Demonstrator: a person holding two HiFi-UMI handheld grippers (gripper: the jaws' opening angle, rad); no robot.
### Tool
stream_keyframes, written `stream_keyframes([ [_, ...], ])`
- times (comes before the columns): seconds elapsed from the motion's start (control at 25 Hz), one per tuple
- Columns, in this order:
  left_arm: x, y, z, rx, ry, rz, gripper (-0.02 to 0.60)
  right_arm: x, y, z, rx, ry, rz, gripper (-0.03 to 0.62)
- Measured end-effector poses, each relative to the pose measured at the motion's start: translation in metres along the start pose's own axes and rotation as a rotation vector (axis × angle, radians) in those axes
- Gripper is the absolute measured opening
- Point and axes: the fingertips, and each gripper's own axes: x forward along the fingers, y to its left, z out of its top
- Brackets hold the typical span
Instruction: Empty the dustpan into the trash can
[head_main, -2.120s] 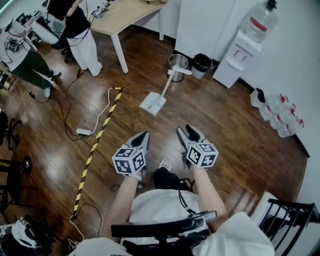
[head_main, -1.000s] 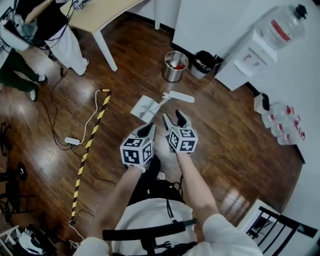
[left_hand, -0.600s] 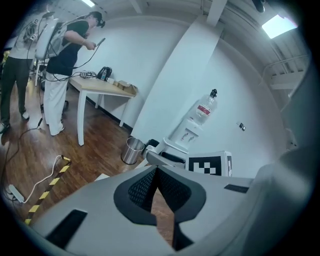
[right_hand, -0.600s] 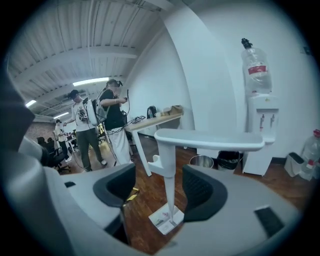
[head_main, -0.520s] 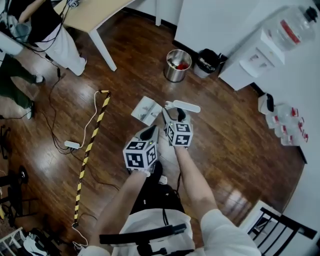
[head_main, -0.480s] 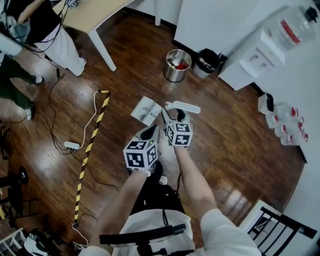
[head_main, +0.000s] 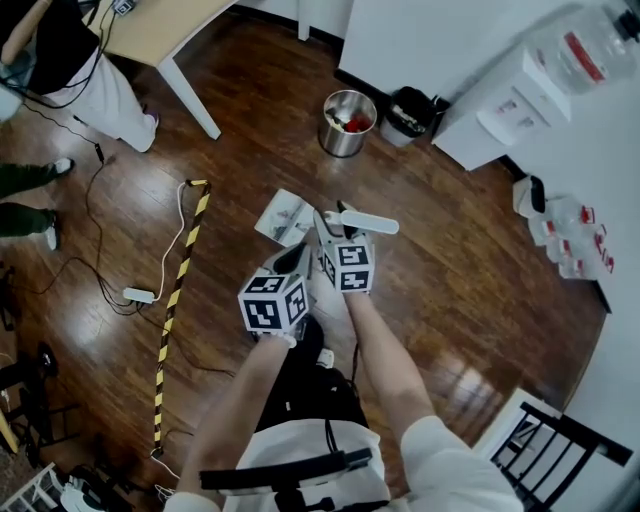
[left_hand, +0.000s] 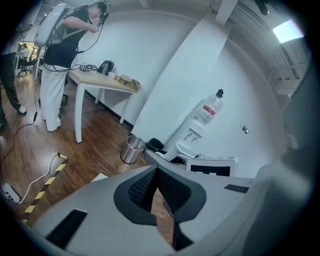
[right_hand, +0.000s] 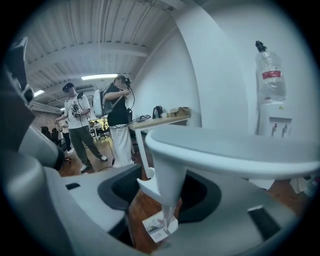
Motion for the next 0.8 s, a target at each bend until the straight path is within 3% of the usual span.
stream_keyframes([
  [0.4,0.023,0.017,0.021,-0.042,0.011,-0.01,-0.011,0.025,-0.015,0.04,-0.077,0.038,0.045,0.221],
  [0.64,0.039,-0.008,0.072,-0.01,-0.024,-0.088,-0.011,0.028,-0.05,0.105,-0.112,0.048,0.023,0.221],
  [0.8,0.059,-0.038,0.087,0.021,-0.001,-0.127,-0.011,0.007,-0.088,0.135,-0.136,0.074,0.0,0.221],
])
